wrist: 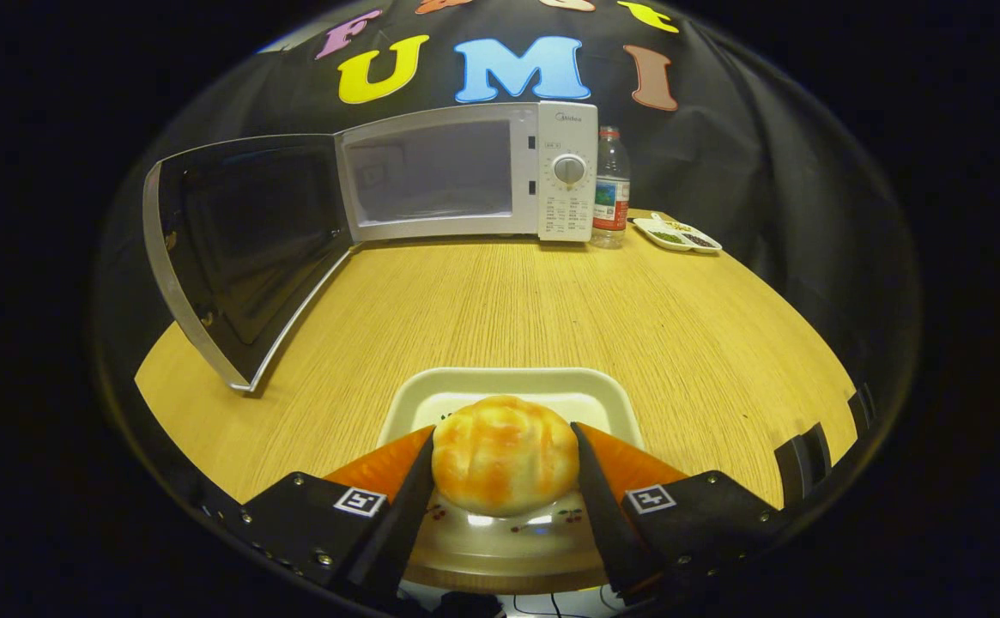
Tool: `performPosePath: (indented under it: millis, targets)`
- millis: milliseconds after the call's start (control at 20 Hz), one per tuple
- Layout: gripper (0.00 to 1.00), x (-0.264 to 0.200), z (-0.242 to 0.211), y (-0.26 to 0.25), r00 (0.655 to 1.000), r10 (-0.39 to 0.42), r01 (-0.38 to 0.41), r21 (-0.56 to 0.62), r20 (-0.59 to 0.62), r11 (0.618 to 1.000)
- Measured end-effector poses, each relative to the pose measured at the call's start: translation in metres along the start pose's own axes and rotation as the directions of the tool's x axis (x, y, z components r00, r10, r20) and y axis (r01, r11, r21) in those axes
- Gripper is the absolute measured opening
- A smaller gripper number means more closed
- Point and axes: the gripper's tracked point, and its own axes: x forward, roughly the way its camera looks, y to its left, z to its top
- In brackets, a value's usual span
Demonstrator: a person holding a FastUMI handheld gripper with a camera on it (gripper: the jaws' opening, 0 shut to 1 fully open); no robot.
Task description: Open the microwave, put the food inside, and close the microwave door.
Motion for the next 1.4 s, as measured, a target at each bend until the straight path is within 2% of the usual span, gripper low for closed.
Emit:
performPosePath:
  millis: [50,350,700,1100,1400]
  targets:
    - [0.80,-0.001,0.006,-0.001,1.000,0.003,-0.003,0.014,0.009,1.000]
    - [0.80,0.007,0.062,0.011,0.992,0.069,-0.081,0.115,0.103,0.990]
    - [0.80,0.038,0.141,0.034,0.962,0.146,-0.187,0.171,0.231,0.967]
    - [0.80,0.094,0.199,0.063,0.930,0.219,-0.295,0.244,0.296,0.924]
    - [0.80,0.140,0.243,0.079,0.906,0.241,-0.342,0.265,0.348,0.902]
